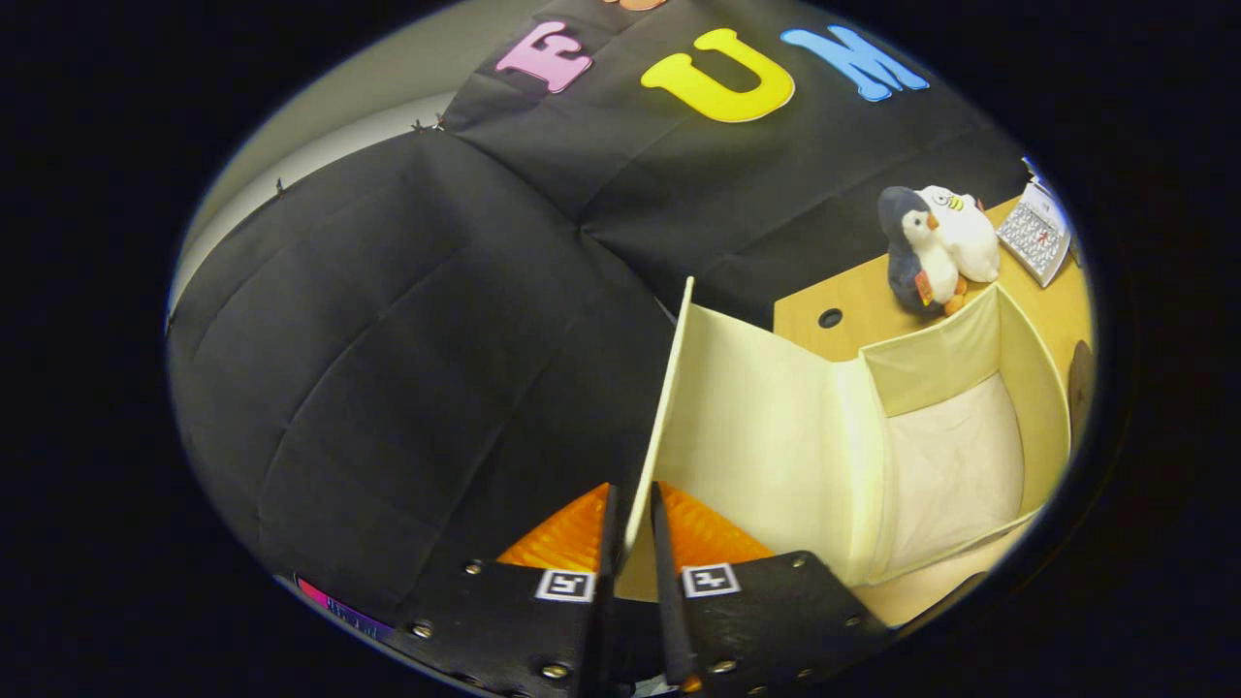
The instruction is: Open the storage box then place both shoes into the box .Put the left shoe in first, then the right shoe, with the right side of both shoes facing outward in a uniform manner.
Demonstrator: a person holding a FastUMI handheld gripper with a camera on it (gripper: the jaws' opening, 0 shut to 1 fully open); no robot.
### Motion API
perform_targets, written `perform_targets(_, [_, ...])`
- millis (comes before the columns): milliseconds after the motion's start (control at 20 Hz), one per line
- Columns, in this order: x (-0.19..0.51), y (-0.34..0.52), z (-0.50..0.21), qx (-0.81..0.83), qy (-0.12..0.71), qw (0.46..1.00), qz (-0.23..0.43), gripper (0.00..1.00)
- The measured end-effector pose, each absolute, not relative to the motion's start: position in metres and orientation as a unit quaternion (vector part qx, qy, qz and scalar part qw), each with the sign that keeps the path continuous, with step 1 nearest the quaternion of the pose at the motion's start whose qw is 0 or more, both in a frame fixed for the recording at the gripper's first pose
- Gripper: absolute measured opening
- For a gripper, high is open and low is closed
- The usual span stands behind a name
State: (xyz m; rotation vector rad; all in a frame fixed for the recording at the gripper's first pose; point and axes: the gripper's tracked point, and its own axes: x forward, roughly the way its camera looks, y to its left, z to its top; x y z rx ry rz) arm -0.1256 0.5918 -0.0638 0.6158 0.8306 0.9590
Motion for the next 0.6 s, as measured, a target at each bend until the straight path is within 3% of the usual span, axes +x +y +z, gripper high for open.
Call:
perform_targets(50, [-0.126, 0.594, -0.062, 0.279, 0.377, 0.763, 0.445, 0.5])
perform_targets(200, [-0.123, 0.589, -0.064, 0.252, 0.361, 0.777, 0.45, 0.98])
perform_targets(600, [-0.07, 0.501, -0.05, 0.18, 0.264, 0.849, 0.422, 0.97])
